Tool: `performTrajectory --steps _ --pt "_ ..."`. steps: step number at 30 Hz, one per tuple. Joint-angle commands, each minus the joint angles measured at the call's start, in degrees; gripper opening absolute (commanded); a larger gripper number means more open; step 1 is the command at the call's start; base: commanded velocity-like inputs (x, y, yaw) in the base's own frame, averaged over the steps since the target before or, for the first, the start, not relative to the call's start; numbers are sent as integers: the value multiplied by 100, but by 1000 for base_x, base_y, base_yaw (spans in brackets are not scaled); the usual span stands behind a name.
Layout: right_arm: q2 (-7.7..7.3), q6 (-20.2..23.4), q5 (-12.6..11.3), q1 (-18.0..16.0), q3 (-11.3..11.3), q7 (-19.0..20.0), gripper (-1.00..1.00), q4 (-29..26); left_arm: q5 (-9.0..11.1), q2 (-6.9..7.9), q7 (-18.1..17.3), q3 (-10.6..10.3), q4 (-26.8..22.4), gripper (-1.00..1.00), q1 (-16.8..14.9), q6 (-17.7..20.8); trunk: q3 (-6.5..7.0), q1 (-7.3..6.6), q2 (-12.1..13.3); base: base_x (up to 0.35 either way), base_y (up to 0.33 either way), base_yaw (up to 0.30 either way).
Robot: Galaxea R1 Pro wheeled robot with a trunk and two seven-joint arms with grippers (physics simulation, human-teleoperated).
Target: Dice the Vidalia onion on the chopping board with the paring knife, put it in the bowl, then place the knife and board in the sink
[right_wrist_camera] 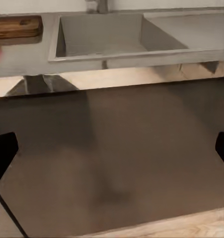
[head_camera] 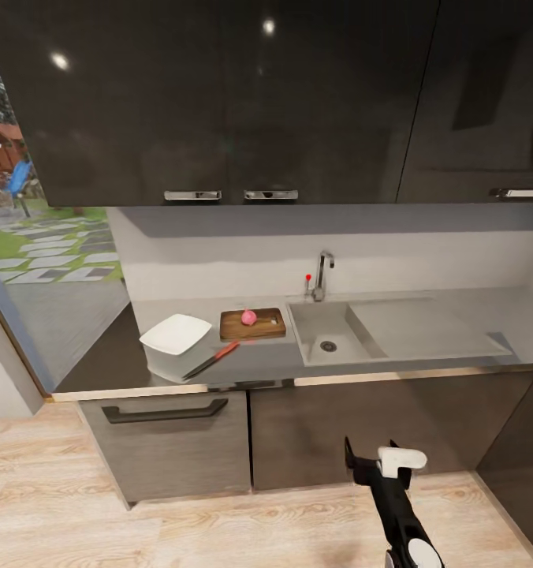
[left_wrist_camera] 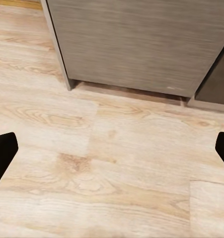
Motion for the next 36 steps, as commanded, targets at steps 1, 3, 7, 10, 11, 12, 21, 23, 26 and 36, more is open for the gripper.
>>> performTrajectory --steps 1,3,7,10,11,12,21,23,26,36 --pt "7 114 59 -3 30 -17 100 -139 18 9 48 -31 -5 100 -3 -15 -11 3 -11 0 0 0" --pt "16 586 56 -3 125 -46 100 -677 18 6 48 -31 -5 100 -4 -16 -11 3 -11 0 0 0" --pt "115 1030 55 -7 191 -179 100 -1125 20 -45 48 -32 1 100 -4 -16 -11 3 -11 0 0 0" --pt "196 1270 55 -27 320 -333 100 -1279 22 -104 44 -32 13 100 -3 -23 -11 3 -11 0 0 0" --pt "196 1348 56 -39 375 -379 100 -1306 24 -114 44 -30 37 100 -1 -24 -11 3 -11 0 0 0" --pt "196 1468 56 -91 500 -476 100 -1335 22 -125 44 -26 121 100 -3 -25 -11 3 -11 0 0 0" --pt "196 2755 30 -1484 1166 -1136 100 -1349 23 -137 45 -23 216 100 -5 -25 -11 3 -11 0 0 0" --pt "196 3197 22 -1910 1261 -1157 100 -1342 20 -140 44 -23 217 100 -5 -25 -11 3 -11 0 0 0" --pt "196 3506 -12 -2299 1371 -1166 100 -1309 19 -141 44 -23 221 100 -5 -25 -11 3 -11 0 0 0" --pt "196 4125 -216 -2944 2190 -1148 100 -564 20 -142 40 -23 220 100 -5 -25 -11 3 -11 0 0 0"
